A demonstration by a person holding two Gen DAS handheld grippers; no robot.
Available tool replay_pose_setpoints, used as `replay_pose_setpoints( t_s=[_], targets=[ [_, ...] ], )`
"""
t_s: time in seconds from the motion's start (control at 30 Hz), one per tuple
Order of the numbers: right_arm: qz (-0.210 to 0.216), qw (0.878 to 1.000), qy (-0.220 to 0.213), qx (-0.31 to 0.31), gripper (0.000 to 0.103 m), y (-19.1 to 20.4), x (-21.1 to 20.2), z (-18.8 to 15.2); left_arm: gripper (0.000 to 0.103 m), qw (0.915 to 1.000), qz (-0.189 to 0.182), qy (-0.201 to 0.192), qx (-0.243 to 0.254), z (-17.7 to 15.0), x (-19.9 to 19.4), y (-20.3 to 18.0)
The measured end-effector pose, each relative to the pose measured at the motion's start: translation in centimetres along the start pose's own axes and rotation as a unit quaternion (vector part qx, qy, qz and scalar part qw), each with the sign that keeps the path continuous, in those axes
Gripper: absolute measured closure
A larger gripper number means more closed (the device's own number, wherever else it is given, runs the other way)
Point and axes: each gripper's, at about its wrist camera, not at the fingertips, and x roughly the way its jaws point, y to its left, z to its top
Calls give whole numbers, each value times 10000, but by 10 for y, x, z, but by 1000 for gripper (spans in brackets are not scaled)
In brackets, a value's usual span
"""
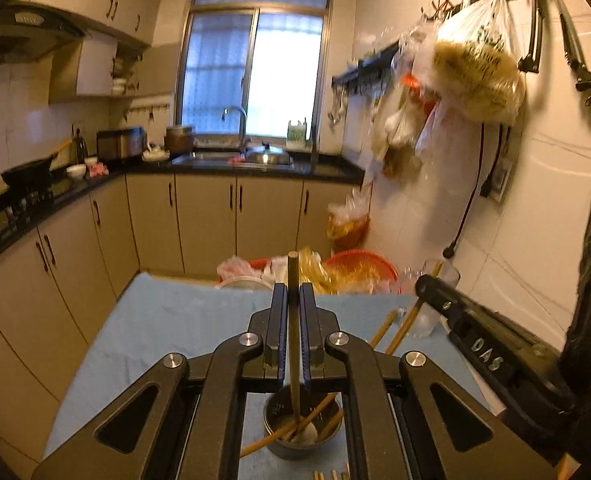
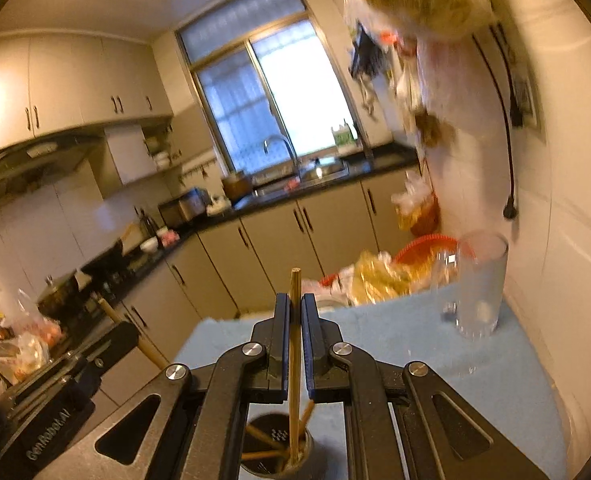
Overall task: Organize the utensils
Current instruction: 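Drop the chopsticks into the holder by opening both grippers, then close the left gripper on a chopstick while the right gripper grasps another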
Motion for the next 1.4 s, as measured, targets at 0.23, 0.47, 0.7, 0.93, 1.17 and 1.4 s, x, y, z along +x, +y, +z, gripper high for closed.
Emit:
replay_pose_setpoints(
  t_s=[0.23, 0.47, 0.7, 0.93, 1.17, 1.4],
  targets=[
    [52, 9991, 413, -27, 94, -6, 16, -15, 82, 10000, -4, -57, -10, -4, -9, -1],
    [26, 9994, 253, -216, 65, 4, -13, -12, 51, 9986, 20, -535, -50, -7, -66, -3],
    [19, 9993, 331, -182, 57, 2, -54, -17, 37, 9961, -95, -874, -10, -22, -133, -3],
    [-130, 9980, 544, -295, 44, -9, -97, -37, 26, 9932, 33, -1137, 234, -64, -192, -2],
    [-431, 9870, 1471, -487, 40, -34, -113, -89, 22, 9975, 112, -572, 399, -120, -191, 3],
    [-403, 9614, 2677, -493, 40, -65, -104, -160, 22, 9980, 4, 621, 70, -165, -149, 19]
  ],
)
